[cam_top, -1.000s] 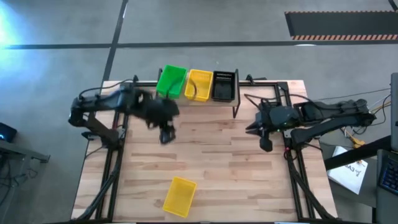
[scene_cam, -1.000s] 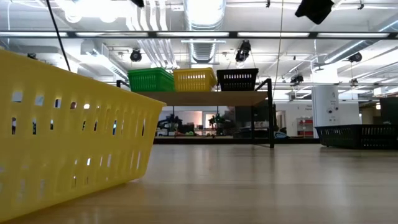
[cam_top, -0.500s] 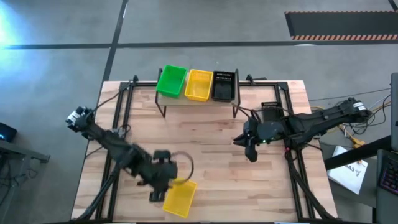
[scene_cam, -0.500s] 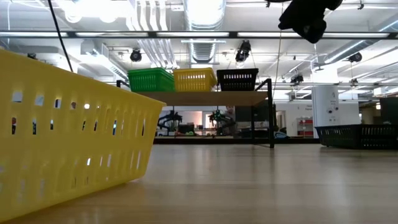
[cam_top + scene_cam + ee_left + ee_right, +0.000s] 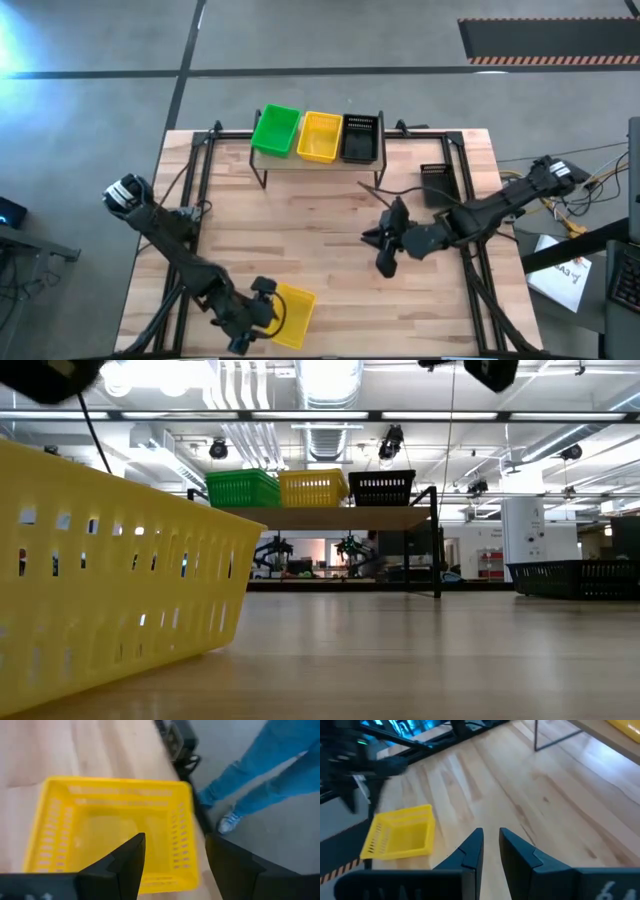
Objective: Stack baskets on shelf by color
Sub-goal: Stack the yellow bin on the yellow bin on the shelf
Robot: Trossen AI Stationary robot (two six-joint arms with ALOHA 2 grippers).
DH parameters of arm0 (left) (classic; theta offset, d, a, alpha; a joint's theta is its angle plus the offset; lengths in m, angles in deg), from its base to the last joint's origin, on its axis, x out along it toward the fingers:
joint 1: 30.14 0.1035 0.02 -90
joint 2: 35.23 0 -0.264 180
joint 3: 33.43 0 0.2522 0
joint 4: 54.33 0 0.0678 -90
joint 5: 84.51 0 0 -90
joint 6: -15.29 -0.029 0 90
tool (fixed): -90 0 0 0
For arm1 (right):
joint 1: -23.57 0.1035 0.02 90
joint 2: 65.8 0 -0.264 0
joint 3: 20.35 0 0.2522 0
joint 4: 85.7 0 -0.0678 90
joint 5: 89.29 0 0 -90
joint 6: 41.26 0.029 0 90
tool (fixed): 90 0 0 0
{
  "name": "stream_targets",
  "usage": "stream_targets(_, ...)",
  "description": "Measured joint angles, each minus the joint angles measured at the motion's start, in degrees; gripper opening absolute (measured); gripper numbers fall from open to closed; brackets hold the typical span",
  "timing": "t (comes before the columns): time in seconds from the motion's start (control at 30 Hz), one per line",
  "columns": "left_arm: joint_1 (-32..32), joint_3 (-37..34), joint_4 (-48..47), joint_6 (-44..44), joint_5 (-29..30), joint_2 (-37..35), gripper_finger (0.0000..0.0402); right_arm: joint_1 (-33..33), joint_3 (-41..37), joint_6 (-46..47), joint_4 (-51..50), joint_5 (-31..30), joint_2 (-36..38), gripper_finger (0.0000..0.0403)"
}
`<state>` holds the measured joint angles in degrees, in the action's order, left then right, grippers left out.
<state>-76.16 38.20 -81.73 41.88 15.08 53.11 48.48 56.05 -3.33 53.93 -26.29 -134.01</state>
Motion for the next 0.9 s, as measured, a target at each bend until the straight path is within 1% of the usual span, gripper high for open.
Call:
stream_targets(0.1, -0.2, -1.8, 3.7, -0.6, 0.2, 1.1, 0.0192, 0.9, 4.0, -1.3, -1.1, -0.1, -2.8, 0.0054)
stream_targets(0.23, -0.6, -2.6, 8.8, -4.6, -0.3, 4.1, 0.0192, 1.2, 10.1, -1.8, -5.8, -0.1, -6.2, 0.0054)
stream_targets(0.3, -0.5, -2.5, 10.4, -4.2, -0.2, 5.5, 0.0192, 1.3, 13.3, -1.8, -9.1, -0.2, -7.7, 0.0054)
stream_targets(0.37, -0.5, -1.8, 10.9, -1.4, -0.1, 7.3, 0.0191, 1.4, 16.4, -1.9, -13.0, -0.2, -9.2, 0.0054)
stream_targets(0.43, -0.6, -1.5, 12.0, 0.6, -1.6, 9.0, 0.0187, 1.4, 19.0, -1.9, -15.6, -0.2, -10.3, 0.0054)
stream_targets(0.5, -1.0, -0.8, 13.0, 1.2, -3.5, 10.9, 0.0177, 1.4, 21.0, -2.6, -17.5, -0.2, -11.4, 0.0054)
stream_targets(0.57, -1.5, -0.1, 11.8, 1.5, -3.4, 12.4, 0.0165, 1.4, 22.6, -3.6, -18.1, -0.2, -12.3, 0.0054)
stream_targets(0.77, -1.9, 2.6, 9.6, 1.8, 1.3, 16.1, 0.0124, 1.4, 24.2, -4.8, -18.1, -0.2, -13.3, 0.0054)
stream_targets(0.9, -1.8, 3.8, 7.8, 4.8, 1.8, 16.9, 0.0087, 2.4, 24.3, -4.7, -18.2, -0.1, -12.5, 0.0054)
